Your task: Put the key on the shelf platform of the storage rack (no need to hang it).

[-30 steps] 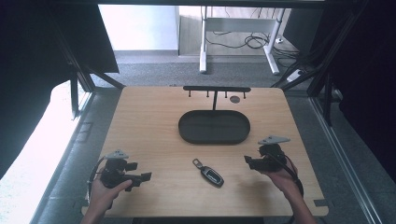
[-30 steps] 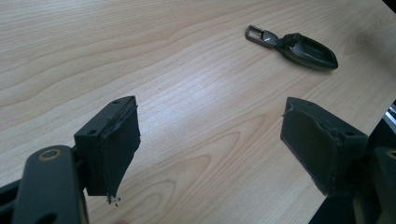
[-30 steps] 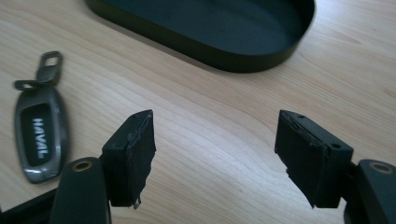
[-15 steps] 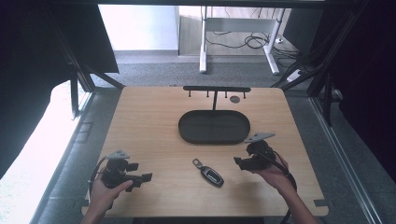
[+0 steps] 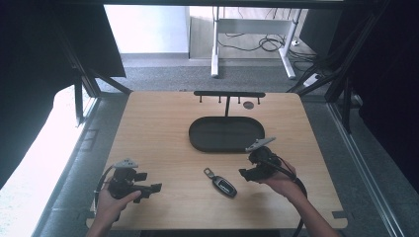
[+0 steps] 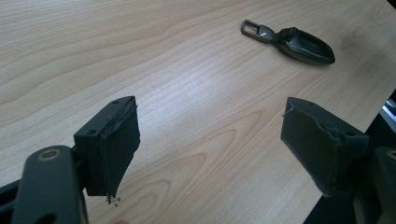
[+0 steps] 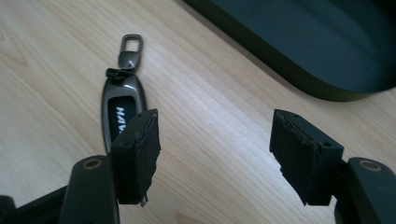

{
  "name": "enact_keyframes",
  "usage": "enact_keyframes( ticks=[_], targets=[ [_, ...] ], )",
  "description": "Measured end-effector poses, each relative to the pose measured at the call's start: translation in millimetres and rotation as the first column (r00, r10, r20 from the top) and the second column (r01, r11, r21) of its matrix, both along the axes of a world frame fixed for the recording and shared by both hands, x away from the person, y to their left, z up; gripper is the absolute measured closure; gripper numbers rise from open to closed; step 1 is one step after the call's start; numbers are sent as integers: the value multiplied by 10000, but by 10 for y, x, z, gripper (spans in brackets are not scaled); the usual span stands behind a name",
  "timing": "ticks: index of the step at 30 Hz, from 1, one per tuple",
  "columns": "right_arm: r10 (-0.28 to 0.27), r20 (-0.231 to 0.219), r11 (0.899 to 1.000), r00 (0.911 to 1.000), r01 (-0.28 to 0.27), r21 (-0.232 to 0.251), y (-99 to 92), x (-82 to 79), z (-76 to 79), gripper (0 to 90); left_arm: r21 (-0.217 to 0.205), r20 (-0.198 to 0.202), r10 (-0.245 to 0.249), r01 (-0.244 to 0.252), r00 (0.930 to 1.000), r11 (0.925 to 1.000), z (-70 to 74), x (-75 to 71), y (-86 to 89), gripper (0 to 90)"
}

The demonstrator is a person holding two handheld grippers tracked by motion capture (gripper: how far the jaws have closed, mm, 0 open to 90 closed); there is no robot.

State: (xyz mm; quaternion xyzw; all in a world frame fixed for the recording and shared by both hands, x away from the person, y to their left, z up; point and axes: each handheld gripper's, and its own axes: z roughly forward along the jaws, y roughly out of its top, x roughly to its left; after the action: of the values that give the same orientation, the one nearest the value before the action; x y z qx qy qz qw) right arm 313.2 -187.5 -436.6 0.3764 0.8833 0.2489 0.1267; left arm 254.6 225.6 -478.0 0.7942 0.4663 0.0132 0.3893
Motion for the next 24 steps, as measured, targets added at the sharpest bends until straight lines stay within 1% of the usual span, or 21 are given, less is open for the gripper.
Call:
enact_keyframes(
  ticks=[4, 7, 8, 11, 13, 15, 17, 19, 23, 24],
  targets=[
    [297, -393, 9994, 9988, -305, -182, 157, 16, -23, 334, -18, -6, -19, 19, 10000, 10000, -2, 3, 3, 198],
    [417, -517, 9988, 9978, -429, -235, 205, 24, -42, 333, -40, -17, -11, 11, 10000, 10000, -5, 6, 5, 198],
    [591, -670, 9975, 9960, -616, -360, 274, 31, -68, 332, -55, -15, -12, 12, 10000, 10000, -5, 7, 7, 198],
    [660, -768, 9967, 9949, -693, -412, 324, 32, -83, 332, -70, -25, -4, 4, 10000, 10000, -6, 10, 11, 198],
    [843, -869, 9950, 9926, -885, -452, 403, 29, -108, 334, -75, -26, -16, 16, 10000, 10000, -6, 10, 13, 198],
    [929, -895, 9940, 9916, -976, -495, 433, 26, -120, 334, -89, -20, -22, 22, 10000, 10000, -5, 9, 13, 198],
    [1081, -1050, 9916, 9886, -1148, -600, 529, 18, -170, 335, -104, -13, -26, 26, 10000, 9999, -3, 8, 13, 198],
    [1128, -1082, 9908, 9877, -1200, -627, 548, 18, -182, 335, -102, -10, -23, 23, 10000, 9999, -2, 9, 16, 198],
    [1392, -1288, 9856, 9819, -1499, -779, 659, 2, -272, 335, -101, -31, -30, 30, 10000, 9999, -5, 11, 15, 197],
    [1392, -1288, 9856, 9819, -1499, -779, 659, 2, -272, 335, -96, -38, -37, 37, 10000, 9999, -7, 12, 14, 197]
  ],
)
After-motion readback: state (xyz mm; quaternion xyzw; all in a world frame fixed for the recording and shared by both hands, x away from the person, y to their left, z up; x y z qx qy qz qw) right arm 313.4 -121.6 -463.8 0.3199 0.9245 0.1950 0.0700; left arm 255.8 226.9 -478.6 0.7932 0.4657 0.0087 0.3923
